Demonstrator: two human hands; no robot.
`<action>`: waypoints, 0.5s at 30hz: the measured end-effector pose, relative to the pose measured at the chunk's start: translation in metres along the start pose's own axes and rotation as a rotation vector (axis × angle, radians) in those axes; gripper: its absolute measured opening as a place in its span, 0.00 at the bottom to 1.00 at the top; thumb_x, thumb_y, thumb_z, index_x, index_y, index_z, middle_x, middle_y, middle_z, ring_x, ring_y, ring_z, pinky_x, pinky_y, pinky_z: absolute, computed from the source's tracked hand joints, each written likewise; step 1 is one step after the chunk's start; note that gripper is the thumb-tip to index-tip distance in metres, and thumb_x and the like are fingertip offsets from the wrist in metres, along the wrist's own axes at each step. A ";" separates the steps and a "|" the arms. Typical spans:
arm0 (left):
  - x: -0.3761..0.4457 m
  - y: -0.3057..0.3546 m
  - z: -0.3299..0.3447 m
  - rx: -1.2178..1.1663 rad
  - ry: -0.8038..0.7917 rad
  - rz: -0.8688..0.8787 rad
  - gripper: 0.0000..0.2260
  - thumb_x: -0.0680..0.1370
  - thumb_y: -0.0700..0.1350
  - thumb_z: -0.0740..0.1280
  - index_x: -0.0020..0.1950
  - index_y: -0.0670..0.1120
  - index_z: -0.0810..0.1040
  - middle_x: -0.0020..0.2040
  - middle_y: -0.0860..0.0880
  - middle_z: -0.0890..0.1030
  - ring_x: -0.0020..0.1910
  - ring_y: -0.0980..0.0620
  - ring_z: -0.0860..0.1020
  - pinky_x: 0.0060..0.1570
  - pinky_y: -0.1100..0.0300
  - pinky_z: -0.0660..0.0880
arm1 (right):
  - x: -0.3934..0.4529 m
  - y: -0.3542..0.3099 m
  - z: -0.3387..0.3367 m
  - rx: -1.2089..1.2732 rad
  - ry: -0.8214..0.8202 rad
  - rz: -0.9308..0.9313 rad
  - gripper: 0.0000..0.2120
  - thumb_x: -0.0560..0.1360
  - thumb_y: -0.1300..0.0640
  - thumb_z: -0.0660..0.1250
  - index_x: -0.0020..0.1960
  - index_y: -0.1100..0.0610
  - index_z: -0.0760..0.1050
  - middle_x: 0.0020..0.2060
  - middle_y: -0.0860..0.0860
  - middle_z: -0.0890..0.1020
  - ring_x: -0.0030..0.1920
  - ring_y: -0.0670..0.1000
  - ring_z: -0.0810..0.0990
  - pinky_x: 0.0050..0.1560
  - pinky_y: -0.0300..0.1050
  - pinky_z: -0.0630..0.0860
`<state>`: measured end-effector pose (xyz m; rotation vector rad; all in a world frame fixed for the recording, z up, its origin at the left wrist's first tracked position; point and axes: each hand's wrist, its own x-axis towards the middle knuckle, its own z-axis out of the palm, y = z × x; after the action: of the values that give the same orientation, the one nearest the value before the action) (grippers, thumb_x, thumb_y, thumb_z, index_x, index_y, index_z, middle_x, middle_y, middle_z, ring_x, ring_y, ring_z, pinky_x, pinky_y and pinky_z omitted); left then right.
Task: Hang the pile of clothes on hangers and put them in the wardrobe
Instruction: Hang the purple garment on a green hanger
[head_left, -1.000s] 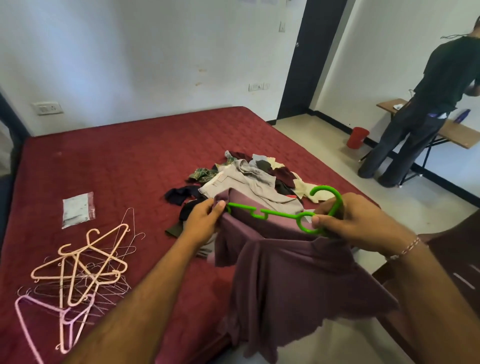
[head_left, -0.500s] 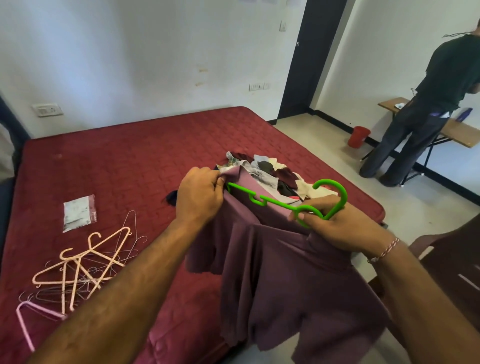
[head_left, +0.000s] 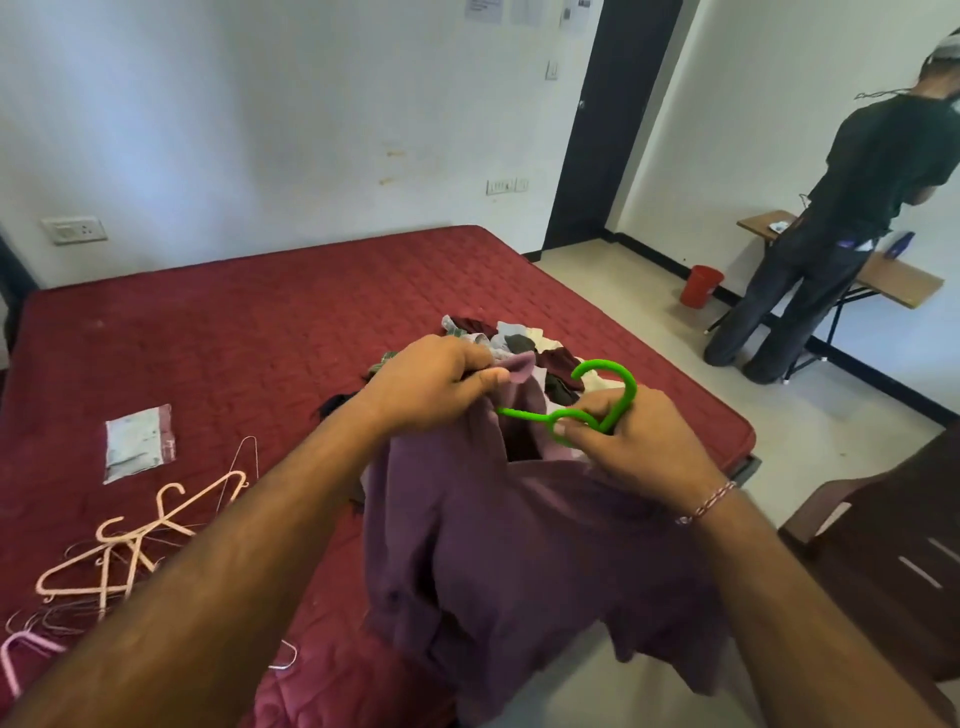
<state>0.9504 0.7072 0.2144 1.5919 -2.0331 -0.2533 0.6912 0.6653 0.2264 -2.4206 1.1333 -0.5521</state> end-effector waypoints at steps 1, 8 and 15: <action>-0.003 0.001 -0.001 -0.047 -0.011 0.051 0.14 0.83 0.57 0.63 0.39 0.56 0.76 0.34 0.56 0.76 0.37 0.54 0.77 0.40 0.51 0.73 | 0.001 0.000 -0.003 -0.011 0.023 -0.002 0.09 0.75 0.46 0.75 0.39 0.48 0.84 0.29 0.46 0.81 0.33 0.48 0.79 0.39 0.55 0.77; -0.006 0.013 0.000 -0.094 -0.111 0.116 0.10 0.77 0.57 0.71 0.56 0.55 0.81 0.45 0.59 0.81 0.44 0.57 0.80 0.45 0.52 0.78 | 0.008 -0.009 -0.017 0.125 0.096 0.030 0.10 0.73 0.44 0.77 0.39 0.48 0.83 0.30 0.46 0.83 0.33 0.47 0.82 0.42 0.55 0.81; -0.004 0.022 -0.012 0.062 0.216 0.047 0.08 0.75 0.57 0.67 0.49 0.55 0.83 0.39 0.61 0.79 0.38 0.56 0.78 0.38 0.53 0.76 | -0.009 0.011 -0.039 -0.042 0.327 -0.068 0.04 0.74 0.54 0.76 0.48 0.47 0.85 0.40 0.36 0.82 0.43 0.41 0.80 0.40 0.32 0.74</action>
<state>0.9388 0.7187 0.2330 1.5338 -1.9244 0.0002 0.6592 0.6589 0.2515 -2.4725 1.2005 -0.9836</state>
